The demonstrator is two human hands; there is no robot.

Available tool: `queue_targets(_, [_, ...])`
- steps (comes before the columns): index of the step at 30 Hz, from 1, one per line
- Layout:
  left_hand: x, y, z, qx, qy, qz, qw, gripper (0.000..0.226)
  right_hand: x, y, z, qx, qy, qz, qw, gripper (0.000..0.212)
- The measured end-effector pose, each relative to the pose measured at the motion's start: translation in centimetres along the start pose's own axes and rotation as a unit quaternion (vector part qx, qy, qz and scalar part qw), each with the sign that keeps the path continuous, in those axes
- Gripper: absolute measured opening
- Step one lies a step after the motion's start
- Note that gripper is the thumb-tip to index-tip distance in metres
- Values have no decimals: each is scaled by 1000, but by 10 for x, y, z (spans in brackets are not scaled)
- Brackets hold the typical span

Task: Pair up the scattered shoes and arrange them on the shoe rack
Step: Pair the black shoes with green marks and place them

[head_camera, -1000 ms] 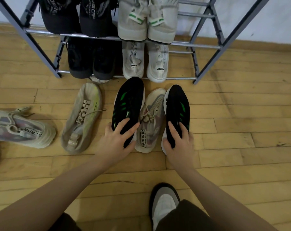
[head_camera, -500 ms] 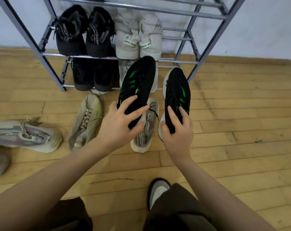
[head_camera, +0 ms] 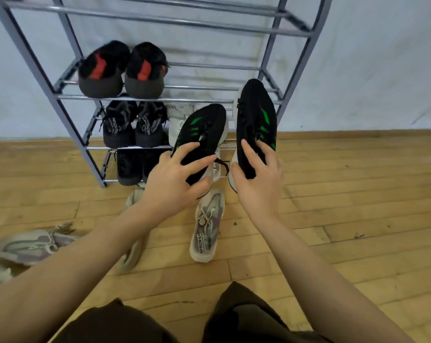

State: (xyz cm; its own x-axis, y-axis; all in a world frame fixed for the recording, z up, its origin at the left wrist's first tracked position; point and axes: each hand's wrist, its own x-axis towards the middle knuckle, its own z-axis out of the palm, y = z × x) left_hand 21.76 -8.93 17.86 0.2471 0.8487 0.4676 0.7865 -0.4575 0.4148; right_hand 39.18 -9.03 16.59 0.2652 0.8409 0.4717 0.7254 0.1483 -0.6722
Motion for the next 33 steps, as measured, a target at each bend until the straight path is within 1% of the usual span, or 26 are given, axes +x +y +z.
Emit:
queue_targets(4, [8,7,-20,-12,1,-22,1000,48,24,-22,-13,2,-5,-11,1000,46])
queue_targets(9, [17,25,-39,-4,20,-10,1000,50,34,-33,-26,4,-9,-10,1000,43])
queue_targets(13, [36,30,-49,22,42,-7,999,50,44,-37,-33,10,-12,-23,1000,43])
queue_targets(17, [65,18,-46,58,55,-8,997,49,71,-42,-31,1,-27,-29,999,43])
queue_targets(21, [100,-2,-40,67,61,-25,996,50,105,-42,-16,-14,-44,-40,998,41])
queue_targets(26, [150,-28,-26,96,59,-35,993,51,157,-37,20,-50,-68,-44,995,40])
queue_targets(28, [168,-35,-20,97,45,-58,993,50,176,-35,34,-32,-77,-38,996,39])
queue_targets(30, [185,-41,-11,92,32,-83,992,44,194,-33,46,-3,-83,-22,996,38])
queue_targets(33, [203,-51,3,94,21,-106,990,42,213,-27,63,-49,-114,-29,992,39])
